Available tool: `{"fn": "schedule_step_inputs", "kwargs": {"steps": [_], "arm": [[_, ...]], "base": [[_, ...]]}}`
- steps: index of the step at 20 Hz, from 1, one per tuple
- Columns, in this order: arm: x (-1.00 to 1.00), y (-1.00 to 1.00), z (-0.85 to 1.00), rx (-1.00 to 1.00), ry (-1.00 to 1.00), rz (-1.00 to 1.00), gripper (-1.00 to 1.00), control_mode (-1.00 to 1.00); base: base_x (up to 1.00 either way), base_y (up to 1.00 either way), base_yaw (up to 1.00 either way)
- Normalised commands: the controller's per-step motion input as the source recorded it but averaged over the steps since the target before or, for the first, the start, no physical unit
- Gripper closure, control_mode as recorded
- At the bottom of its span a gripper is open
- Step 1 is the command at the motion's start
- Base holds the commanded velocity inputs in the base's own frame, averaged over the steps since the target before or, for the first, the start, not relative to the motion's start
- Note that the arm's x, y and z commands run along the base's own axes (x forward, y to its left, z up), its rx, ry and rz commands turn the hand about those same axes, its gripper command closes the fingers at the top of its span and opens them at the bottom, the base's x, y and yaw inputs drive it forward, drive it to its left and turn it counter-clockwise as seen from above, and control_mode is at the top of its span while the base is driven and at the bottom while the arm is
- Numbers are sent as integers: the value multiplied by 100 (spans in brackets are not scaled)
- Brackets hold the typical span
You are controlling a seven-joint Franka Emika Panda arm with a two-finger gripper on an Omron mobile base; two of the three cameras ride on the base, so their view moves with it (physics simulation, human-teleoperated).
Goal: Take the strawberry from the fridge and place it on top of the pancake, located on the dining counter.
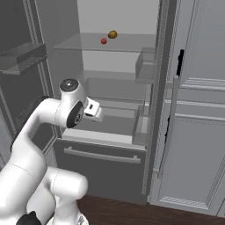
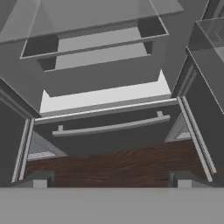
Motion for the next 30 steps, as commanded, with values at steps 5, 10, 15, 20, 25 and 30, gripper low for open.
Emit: {"fn": "schedule_step_inputs", "kwargs": {"steps": [5,10,15,20,25,30], "arm": [[-22,6,9,-10,26,-14,-100,-100],[-9,1,-2,6,4,13,-100,-100],[-52,27,0,3,0,17,-100,-100],[-37,5,-6,0,0,-4,-100,-100],[-38,-6,-23,0,-2,-2,-100,-100],[-8,0,-21,-2,-3,0,-100,-100]], "base": [[0,0,0],[0,0,0],[0,0,0],[0,0,0],[0,0,0],[0,0,0]]}}
